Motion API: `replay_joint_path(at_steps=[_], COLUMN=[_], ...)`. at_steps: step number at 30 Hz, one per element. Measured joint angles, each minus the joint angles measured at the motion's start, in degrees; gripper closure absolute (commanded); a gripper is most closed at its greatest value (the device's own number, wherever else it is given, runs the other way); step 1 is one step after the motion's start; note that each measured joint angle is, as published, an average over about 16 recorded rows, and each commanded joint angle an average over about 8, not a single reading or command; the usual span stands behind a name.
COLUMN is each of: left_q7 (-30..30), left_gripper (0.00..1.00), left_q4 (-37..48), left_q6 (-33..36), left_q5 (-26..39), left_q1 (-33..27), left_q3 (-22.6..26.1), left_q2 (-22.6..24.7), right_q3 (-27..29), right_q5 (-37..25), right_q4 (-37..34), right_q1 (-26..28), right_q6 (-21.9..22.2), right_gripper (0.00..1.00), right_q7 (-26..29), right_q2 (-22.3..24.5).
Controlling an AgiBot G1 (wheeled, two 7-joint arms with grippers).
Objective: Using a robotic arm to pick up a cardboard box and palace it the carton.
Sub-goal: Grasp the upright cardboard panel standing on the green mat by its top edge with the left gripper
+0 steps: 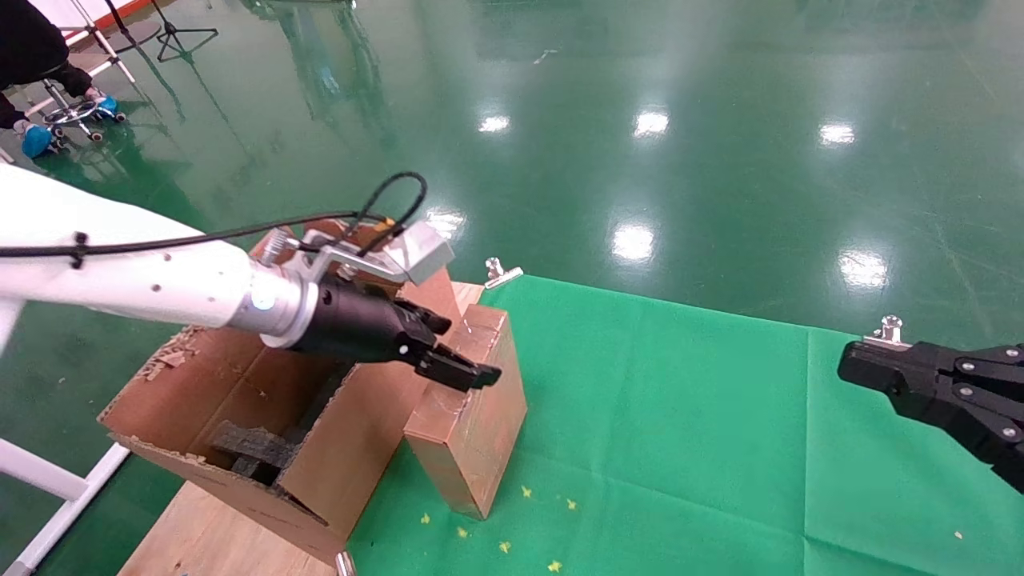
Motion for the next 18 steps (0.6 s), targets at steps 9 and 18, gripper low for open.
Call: replay_joint_path(at_steps=[9,18], left_q7=[-0.06,0.16], left_gripper=[0.0,0.73], left_q4=[0.04,0.03], left_q6=[0.17,0.43], left_q5=[1.42,1.97], left_q1=[0.28,0.05], left_q3=[1.05,1.41], left_q2=[1.14,1.46], right_q3=[0.0,0.0], right_q5=[0.01,0.02], right_q4=[0.0,-0.01], right_q1=[0.0,-0.01], right_q6=[0.01,0.02], right_gripper=[0.58,0.0], right_q7=[0.0,0.0], right_q2=[0.0,0.01])
